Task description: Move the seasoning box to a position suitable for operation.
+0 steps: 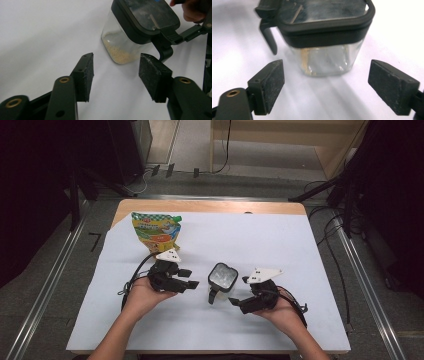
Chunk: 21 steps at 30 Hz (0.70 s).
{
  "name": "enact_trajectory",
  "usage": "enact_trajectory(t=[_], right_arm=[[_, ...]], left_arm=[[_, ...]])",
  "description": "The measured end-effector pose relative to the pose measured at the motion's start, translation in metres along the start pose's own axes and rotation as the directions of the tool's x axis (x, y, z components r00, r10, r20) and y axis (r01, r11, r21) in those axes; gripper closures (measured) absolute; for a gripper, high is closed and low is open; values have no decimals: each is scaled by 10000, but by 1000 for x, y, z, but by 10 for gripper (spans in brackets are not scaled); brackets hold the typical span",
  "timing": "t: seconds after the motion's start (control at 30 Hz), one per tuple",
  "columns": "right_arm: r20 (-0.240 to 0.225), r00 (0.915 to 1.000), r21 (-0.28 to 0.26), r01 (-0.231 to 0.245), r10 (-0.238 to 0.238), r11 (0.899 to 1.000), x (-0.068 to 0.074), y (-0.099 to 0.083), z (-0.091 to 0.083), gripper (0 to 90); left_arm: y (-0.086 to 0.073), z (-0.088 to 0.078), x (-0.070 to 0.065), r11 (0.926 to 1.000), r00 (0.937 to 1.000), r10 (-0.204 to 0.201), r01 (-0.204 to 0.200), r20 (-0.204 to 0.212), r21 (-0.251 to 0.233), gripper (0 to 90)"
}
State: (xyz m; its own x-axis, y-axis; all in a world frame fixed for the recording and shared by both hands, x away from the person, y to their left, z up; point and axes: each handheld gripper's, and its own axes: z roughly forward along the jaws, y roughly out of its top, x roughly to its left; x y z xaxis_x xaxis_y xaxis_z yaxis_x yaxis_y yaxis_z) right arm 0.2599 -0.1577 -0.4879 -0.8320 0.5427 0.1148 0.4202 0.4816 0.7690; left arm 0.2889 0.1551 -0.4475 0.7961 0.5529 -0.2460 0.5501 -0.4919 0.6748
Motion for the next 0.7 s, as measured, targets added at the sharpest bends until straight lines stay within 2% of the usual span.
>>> enact_trajectory(t=[0.07,0.13,0.27,0.33,0.4,0.47,0.53,0.63,0.7], right_arm=[[-19,10000,-37,-18,18,10000,0,-1,-7,225],[155,9999,-135,70,-68,9999,0,0,-12,284],[406,9991,-408,-89,105,9991,-1,2,-18,425],[583,9980,-388,-215,237,9990,-3,2,-19,492],[571,9972,-472,-452,478,9979,-5,2,-20,591],[698,9934,-454,-882,912,9951,-7,2,-20,669],[673,9908,-507,-1145,1178,9921,-9,2,-20,769],[745,9886,-382,-1281,1307,9910,-8,2,-17,882],[797,9883,-296,-1282,1302,9913,-6,2,-15,900]], left_arm=[[1,1,-1,10000,10000,43,-43,-37,-53,547],[2,3,-1,9999,10000,28,-28,-25,-106,606],[5,9,-2,9991,9991,407,-406,83,-131,799],[6,14,0,9988,9986,432,-424,302,-265,893],[10,19,1,9990,9981,436,-432,433,-115,900],[12,24,1,9990,9982,453,-452,391,-54,900],[13,28,2,9995,9981,310,-307,533,-65,900],[14,31,2,9998,9981,154,-159,599,89,900],[15,33,2,9999,9980,103,-111,631,112,900]])
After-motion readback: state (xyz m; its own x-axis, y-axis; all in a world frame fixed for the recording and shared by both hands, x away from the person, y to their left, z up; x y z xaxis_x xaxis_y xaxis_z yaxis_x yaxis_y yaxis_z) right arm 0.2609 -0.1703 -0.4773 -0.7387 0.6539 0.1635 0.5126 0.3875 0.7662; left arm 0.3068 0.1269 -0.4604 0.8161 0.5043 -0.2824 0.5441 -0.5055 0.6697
